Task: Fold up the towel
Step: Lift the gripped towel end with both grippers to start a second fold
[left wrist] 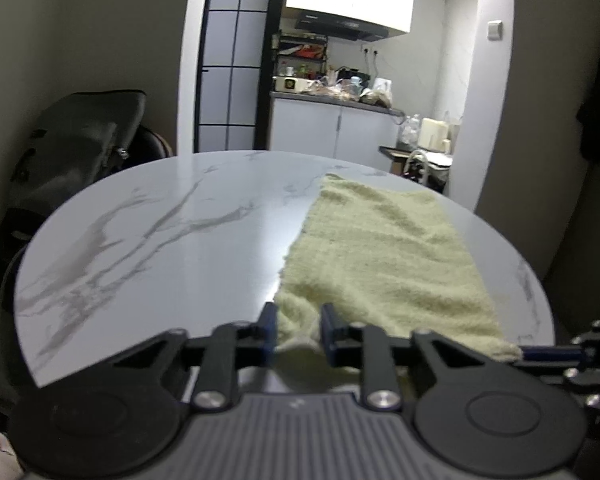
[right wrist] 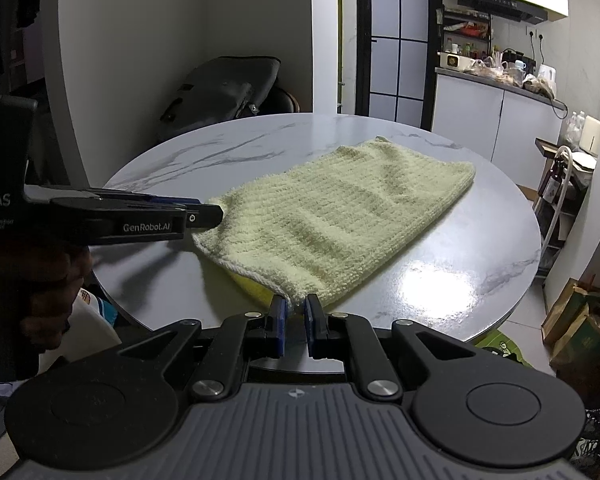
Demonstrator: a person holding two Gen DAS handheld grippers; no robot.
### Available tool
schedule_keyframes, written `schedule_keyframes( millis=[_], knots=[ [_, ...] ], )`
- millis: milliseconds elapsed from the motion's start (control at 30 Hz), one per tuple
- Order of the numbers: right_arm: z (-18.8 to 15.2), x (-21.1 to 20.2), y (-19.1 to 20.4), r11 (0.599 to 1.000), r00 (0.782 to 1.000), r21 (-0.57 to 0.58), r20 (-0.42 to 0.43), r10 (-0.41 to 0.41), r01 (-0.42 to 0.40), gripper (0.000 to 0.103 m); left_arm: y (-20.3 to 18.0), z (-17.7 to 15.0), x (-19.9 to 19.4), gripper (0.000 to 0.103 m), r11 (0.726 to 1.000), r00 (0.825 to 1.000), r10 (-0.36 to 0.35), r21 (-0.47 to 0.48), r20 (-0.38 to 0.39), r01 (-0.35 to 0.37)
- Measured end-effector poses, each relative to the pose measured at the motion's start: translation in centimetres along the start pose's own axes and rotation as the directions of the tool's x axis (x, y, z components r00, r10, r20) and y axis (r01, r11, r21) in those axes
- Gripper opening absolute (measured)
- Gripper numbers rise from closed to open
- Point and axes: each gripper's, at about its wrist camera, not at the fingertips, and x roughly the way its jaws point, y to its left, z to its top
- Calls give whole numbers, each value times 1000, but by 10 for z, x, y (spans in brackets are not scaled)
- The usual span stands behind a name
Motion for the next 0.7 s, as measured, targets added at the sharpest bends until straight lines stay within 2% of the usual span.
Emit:
schedule_keyframes(
  millis=[100, 333, 700],
  knots=[
    [0, -1, 2, 1000, 1000, -2, 5, -11, 11, 11, -2, -2, -1, 17, 1000, 1000, -2, 1, 4, 2],
    [1, -4, 8, 999, 998, -9, 34, -43, 44, 11, 7, -2, -9, 13, 997, 999, -51, -60, -10, 50],
    [10, -16, 21, 1000, 995, -12, 101, -26, 28, 11, 24, 11, -37, 13, 994, 997, -59, -89, 55, 63]
  ],
)
